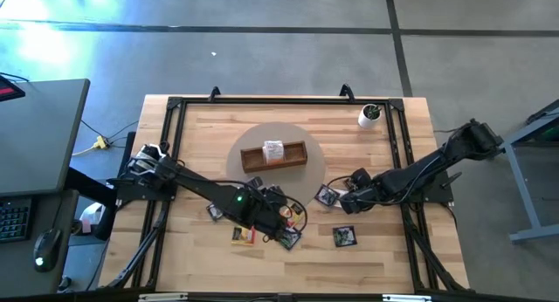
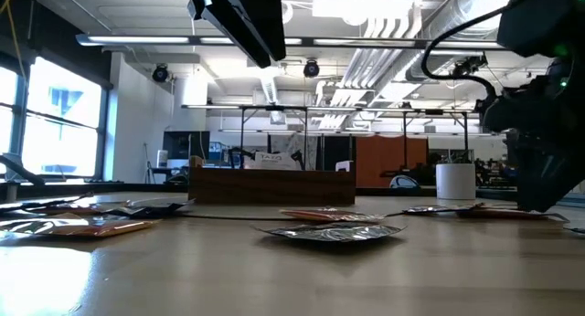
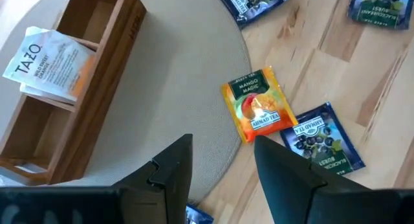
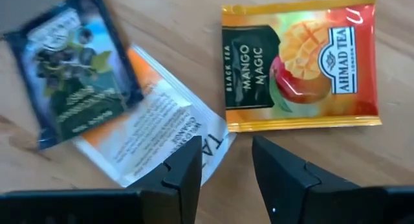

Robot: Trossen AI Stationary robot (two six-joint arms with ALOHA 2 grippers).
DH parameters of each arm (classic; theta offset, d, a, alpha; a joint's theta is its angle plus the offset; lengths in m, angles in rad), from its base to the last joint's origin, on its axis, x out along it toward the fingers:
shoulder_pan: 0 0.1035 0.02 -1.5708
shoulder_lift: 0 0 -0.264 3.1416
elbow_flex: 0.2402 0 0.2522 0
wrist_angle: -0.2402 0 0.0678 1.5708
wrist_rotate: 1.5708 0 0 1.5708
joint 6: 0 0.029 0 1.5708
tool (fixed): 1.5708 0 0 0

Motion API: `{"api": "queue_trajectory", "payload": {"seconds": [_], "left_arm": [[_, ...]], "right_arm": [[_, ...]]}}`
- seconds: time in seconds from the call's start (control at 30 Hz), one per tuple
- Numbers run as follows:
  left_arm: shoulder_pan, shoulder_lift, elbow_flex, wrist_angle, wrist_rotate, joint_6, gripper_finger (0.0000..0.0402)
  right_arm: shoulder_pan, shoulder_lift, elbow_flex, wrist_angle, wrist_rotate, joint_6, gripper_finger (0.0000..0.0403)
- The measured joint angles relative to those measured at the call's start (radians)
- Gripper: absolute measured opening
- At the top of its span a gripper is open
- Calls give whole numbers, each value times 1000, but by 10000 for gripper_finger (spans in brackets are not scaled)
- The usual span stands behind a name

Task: Pick & Place Tea
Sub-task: Put the white tea bag into the middle section of the wooden organizer

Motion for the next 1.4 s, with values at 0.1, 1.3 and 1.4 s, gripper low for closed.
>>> {"api": "queue_trajectory", "payload": {"seconds": [0.1,1.3,1.4], "left_arm": [[0,0,0,0,-7,0,163],[-6,0,0,-56,-28,-31,163],[-15,0,3,-82,-13,-39,163]], "right_arm": [[0,46,6,15,-2,15,132],[44,-155,0,338,37,-477,1],[31,-156,0,406,46,-588,1]]}}
